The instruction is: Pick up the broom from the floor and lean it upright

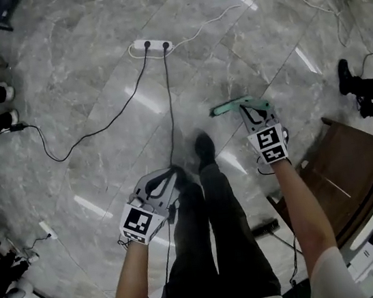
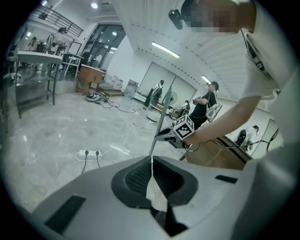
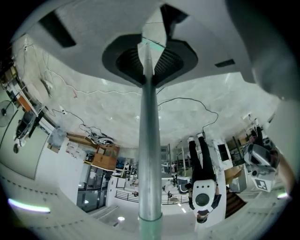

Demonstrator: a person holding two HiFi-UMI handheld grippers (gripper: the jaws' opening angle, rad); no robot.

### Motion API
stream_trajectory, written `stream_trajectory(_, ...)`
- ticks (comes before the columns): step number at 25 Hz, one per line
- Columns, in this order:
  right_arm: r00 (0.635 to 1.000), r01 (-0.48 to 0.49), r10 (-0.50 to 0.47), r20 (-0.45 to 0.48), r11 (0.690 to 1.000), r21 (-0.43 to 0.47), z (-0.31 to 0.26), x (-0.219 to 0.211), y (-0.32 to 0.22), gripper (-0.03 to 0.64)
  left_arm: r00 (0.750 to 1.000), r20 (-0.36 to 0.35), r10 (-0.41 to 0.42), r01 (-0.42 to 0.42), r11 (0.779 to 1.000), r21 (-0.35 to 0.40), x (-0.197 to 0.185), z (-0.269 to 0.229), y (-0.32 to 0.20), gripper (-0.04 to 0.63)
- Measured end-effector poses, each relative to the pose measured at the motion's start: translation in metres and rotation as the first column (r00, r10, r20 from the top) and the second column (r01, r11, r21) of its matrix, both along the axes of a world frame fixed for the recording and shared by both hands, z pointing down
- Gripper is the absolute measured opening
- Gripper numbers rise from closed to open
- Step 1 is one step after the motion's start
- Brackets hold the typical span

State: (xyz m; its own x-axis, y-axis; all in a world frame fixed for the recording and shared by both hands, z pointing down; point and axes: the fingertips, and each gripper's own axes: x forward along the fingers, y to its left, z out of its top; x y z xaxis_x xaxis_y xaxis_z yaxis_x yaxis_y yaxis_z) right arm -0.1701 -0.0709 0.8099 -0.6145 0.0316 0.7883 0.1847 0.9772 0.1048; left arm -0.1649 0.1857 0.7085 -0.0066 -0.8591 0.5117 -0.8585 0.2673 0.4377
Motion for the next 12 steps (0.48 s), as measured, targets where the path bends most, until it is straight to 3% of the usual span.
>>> stream_trajectory(12,0.981,-0.181,0.183,0.059,0.983,-0.044,-0.206,0.056,-0.023,0.075,0.993,0.108,0.044,-0.053,0.996,0.077,0.014,-0.214,-0.016,0.011)
